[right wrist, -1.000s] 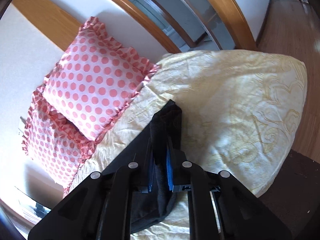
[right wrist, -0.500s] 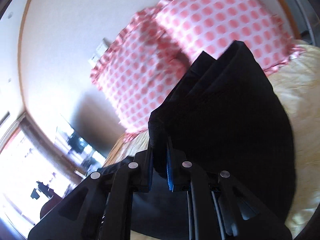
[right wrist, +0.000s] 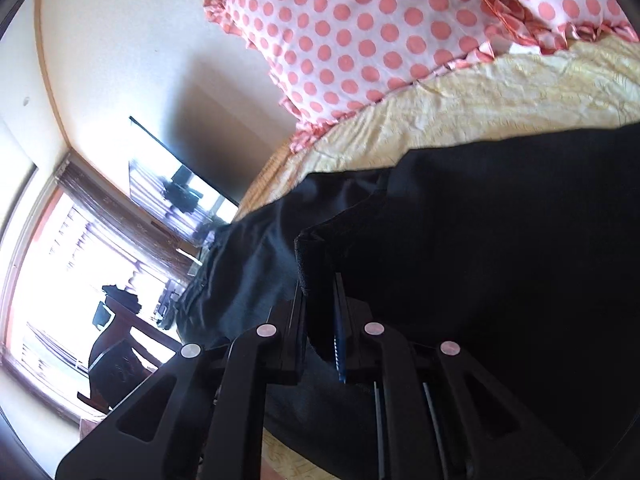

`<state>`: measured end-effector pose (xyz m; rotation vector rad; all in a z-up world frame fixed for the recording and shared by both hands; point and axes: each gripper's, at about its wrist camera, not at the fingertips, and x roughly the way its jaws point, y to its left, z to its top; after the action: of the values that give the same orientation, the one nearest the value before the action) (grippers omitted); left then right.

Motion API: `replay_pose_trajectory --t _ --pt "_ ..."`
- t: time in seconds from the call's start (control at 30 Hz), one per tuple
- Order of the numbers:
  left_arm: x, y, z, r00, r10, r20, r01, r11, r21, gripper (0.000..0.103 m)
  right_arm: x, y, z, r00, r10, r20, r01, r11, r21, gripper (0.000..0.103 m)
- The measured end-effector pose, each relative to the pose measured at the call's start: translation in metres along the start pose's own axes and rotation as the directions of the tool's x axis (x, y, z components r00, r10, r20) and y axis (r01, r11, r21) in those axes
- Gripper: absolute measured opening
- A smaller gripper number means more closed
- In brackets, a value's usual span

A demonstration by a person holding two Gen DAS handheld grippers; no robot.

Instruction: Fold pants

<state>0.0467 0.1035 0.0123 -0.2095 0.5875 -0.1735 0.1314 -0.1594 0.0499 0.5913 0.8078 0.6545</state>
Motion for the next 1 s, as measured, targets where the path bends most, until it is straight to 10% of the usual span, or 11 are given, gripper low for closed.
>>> replay_pose_trajectory --t 0.23,0.8,1.0 --pt "-0.015 0.009 0.003 0.996 -0.08 0.03 0.082 0.994 -0.071 0.101 0.027 0.037 0.002 0.991 0.133 -0.015 -0.134 0.991 -0.018 0.012" --pt "-0.064 0.035 0.008 0.99 0.022 0.136 -0.006 0.993 -0.117 0.101 0.086 0.06 -0.047 0.982 -0.041 -0.184 -0.004 0.972 -0.236 0.013" --pt "-0.068 0.041 0.004 0.991 0.046 0.124 -0.031 0.993 -0.117 0.101 0.073 0.071 -0.051 0.981 0.002 -0.193 -0.054 0.963 -0.265 0.054"
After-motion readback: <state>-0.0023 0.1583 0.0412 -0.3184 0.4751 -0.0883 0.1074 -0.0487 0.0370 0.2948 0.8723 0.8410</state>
